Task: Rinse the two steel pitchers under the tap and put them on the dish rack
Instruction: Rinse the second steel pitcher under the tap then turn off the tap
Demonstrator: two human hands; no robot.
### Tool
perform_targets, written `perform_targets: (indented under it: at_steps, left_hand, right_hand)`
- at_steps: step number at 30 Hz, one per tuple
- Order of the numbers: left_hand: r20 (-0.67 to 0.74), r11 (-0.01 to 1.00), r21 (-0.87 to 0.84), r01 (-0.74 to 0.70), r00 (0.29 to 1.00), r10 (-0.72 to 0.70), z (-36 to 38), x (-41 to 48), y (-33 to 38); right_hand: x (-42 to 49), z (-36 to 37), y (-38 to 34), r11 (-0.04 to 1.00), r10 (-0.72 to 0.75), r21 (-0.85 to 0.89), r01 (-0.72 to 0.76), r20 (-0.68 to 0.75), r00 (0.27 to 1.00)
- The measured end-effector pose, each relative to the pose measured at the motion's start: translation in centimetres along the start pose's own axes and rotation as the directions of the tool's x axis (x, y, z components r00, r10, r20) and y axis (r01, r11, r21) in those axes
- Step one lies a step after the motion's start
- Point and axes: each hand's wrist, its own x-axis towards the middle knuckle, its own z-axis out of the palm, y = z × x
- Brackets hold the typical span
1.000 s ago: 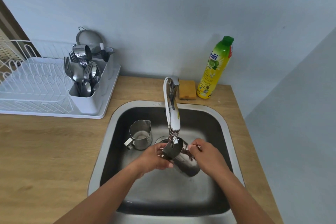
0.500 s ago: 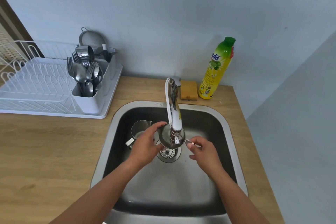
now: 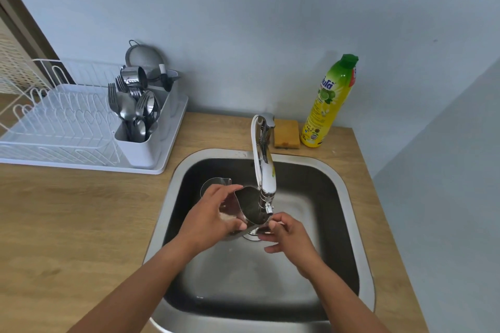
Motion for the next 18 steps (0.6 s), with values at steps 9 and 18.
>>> perform_targets:
  at_steps: [9, 18]
  left_hand:
    - [0.041, 0.993, 0.005, 0.12, 0.992, -0.12, 0.4, -1.2, -0.4]
    - [0.294, 0.9, -0.257, 0.352, 0.916, -0.275, 3.0, -2.0, -1.7]
  right_hand:
    - [-1.2, -0.2, 0.7, 0.984, 0.094, -0.159, -0.086, 0.044, 0.995]
    - [-2.2, -2.8, -0.9, 0.773, -0.032, -0.634, -0.032, -0.089, 0.996]
